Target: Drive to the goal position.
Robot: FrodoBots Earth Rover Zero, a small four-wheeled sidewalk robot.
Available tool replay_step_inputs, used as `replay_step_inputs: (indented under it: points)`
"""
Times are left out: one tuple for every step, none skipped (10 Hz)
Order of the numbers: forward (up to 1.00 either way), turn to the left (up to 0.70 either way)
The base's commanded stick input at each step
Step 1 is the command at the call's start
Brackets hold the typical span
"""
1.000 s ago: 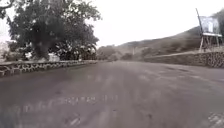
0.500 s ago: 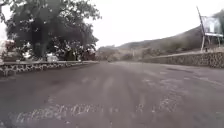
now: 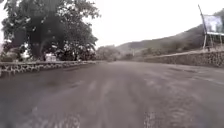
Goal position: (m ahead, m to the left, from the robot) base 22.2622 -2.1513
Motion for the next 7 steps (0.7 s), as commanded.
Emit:
replay_step_inputs:
  points:
    - [0.70,0.00]
    - [0.70,0.00]
    - [0.70,0.00]
    - [0.70,0.00]
    - [0.70,0.00]
    - [0.70,0.00]
    - [0.70,0.00]
